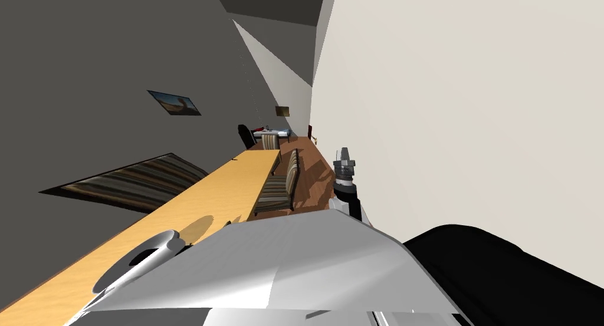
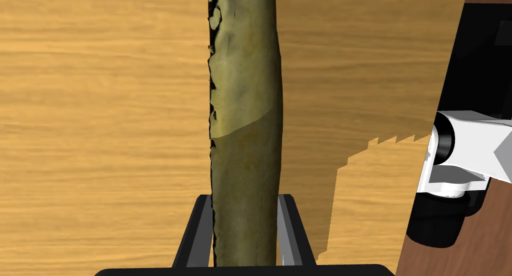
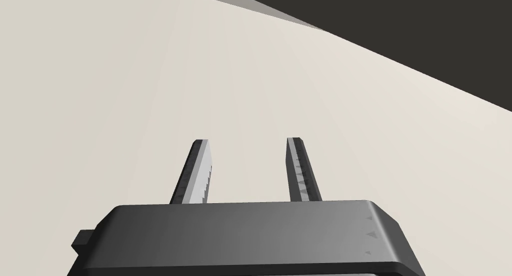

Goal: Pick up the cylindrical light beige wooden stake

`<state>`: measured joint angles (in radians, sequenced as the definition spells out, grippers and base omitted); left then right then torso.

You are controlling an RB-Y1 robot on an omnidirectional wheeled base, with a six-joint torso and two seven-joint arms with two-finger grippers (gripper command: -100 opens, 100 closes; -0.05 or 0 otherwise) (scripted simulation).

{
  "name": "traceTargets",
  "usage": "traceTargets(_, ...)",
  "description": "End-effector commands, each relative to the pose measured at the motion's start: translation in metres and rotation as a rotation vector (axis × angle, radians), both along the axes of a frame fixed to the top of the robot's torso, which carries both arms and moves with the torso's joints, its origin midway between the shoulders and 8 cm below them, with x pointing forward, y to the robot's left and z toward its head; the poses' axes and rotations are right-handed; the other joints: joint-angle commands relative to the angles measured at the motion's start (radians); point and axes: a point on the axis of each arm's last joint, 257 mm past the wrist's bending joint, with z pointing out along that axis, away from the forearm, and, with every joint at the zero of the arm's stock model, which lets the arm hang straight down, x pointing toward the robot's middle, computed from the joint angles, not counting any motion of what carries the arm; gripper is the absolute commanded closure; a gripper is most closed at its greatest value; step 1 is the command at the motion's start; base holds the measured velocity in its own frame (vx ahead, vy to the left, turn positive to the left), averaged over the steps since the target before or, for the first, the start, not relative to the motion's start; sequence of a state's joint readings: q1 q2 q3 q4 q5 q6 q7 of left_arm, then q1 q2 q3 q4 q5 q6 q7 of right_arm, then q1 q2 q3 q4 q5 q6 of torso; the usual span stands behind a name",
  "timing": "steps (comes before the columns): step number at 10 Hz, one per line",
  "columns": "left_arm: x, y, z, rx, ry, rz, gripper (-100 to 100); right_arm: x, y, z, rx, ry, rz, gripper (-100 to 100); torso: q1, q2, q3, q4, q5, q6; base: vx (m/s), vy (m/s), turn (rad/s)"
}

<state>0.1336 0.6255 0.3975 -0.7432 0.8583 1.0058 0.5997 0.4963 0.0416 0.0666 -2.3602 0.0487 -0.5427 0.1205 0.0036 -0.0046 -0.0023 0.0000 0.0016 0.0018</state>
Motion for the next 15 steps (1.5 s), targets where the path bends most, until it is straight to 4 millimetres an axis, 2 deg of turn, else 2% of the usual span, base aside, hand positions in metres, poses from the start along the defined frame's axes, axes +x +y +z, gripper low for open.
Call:
traceTargets(1,-0.005,-0.014,-0.004,-0.016,0.022,-0.026,100,0.000,0.000,0.000,0.000,0.000,0.000,0,0.000,0.000,0.000,0.000,0.000,0.000,0.074,0.053,0.203)
traceTargets(3,0.014,-0.011,0.004,0.001,-0.013,-0.054,100,0.000,0.000,0.000,0.000,0.000,0.000,0,-0.001,0.000,0.000,-0.001,0.000,-0.001,0.046,0.010,0.070)
traceTargets(4,0.014,-0.011,0.004,0.001,-0.013,-0.054,100,0.000,0.000,0.000,0.000,0.000,0.000,0,-0.002,0.001,0.001,0.000,0.000,0.000,-0.001,-0.005,-0.032)
traceTargets(5,0.004,-0.024,-0.001,-0.015,0.016,-0.069,100,0.000,0.000,0.000,0.000,0.000,0.000,0,-0.003,0.003,0.002,0.001,-0.001,0.000,0.040,0.020,0.201)
traceTargets(7,0.018,-0.022,0.006,-0.001,-0.011,-0.090,100,0.000,0.000,0.000,0.000,0.000,0.000,0,-0.002,0.002,0.001,0.000,-0.001,-0.001,0.038,0.016,0.083)
traceTargets(8,0.007,-0.034,0.001,-0.017,0.019,-0.102,100,0.000,0.000,0.000,0.000,0.000,0.000,0,-0.002,0.002,0.001,0.001,-0.001,0.000,0.068,0.029,0.199)
traceTargets(9,0.020,-0.033,0.006,-0.005,-0.005,-0.120,100,0.000,0.000,0.000,0.000,0.000,0.000,0,-0.002,0.001,0.000,-0.001,-0.001,-0.002,0.065,0.020,0.146)
traceTargets(10,0.023,-0.033,0.008,-0.002,-0.010,-0.125,100,0.000,0.000,0.000,0.000,0.000,0.000,0,-0.002,0.001,0.000,0.000,-0.001,-0.001,0.020,0.012,-0.009)
traceTargets(11,0.012,-0.045,0.004,-0.016,0.018,-0.137,100,0.000,0.000,0.000,0.000,0.000,0.000,0,-0.003,0.002,0.001,0.001,-0.002,0.000,0.053,0.031,0.201)
traceTargets(13,0.026,-0.044,0.010,-0.002,-0.010,-0.158,100,0.000,0.000,0.000,0.000,0.000,0.000,0,-0.002,0.002,0.001,0.000,-0.002,-0.001,0.034,0.017,0.065)
traceTargets(14,0.016,-0.055,0.006,-0.015,0.019,-0.168,100,0.000,0.000,0.000,0.000,0.000,0.000,0,-0.003,0.003,0.002,0.001,-0.002,0.000,0.048,0.024,0.207)
traceTargets(15,0.028,-0.055,0.013,-0.003,-0.006,-0.186,100,0.000,0.000,0.000,0.000,0.000,0.000,0,-0.003,0.003,0.001,0.000,-0.002,-0.002,0.055,0.020,0.142)
